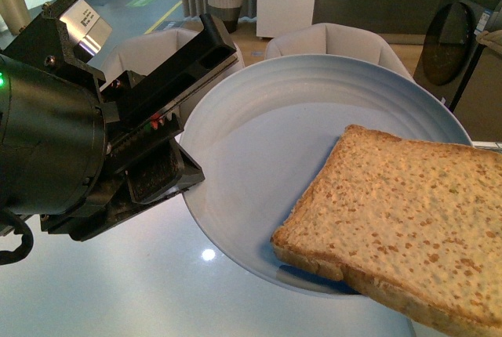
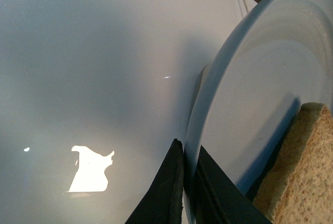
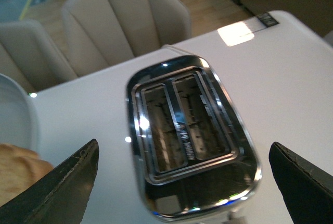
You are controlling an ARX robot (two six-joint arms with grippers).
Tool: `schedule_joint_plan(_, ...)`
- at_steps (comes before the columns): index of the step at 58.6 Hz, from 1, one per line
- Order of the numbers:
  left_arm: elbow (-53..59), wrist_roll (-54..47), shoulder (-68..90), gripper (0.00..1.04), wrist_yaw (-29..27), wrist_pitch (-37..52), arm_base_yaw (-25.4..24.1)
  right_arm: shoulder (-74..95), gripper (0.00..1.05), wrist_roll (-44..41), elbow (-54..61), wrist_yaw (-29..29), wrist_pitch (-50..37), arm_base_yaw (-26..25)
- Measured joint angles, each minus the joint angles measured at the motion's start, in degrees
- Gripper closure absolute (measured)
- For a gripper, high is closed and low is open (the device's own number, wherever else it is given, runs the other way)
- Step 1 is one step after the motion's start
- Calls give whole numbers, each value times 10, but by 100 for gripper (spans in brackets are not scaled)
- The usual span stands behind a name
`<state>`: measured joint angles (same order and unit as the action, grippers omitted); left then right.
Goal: Left arm holds plate, right arm toasts bread
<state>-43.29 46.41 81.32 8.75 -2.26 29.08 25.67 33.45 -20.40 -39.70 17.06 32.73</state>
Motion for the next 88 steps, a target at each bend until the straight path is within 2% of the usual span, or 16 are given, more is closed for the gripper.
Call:
schedule_joint_plan(8, 0, 0, 0, 101, 0, 0, 0, 77, 9, 91, -3, -2, -61, 73)
schedule_joint_plan(16, 0, 0, 0, 101, 0, 0, 0, 157, 9, 177, -3, 1, -116, 103)
schedule_joint_plan(32, 0, 0, 0, 101, 0, 0, 0, 227, 9, 272, 0, 28, -176, 106)
schedule_joint_plan(48, 0, 0, 0, 101, 0, 0, 0, 259, 10, 316, 14, 57, -213, 98)
schedule_joint_plan(53, 0, 0, 0, 101, 0, 0, 0, 270, 25, 321, 14, 61, -223, 98)
schedule_joint_plan(58, 0, 0, 0, 101, 0, 0, 0, 280, 44, 326, 14, 61, -231, 99)
schedule_joint_plan(75, 0, 0, 0, 101, 0, 0, 0, 272, 87, 320, 8, 55, -225, 107)
schedule_joint_plan(82, 0, 0, 0, 101, 0, 0, 0, 245, 99, 296, -6, 39, -201, 110)
schedule_joint_plan(88, 0, 0, 0, 101, 0, 0, 0, 206, 100, 253, -33, 23, -167, 109)
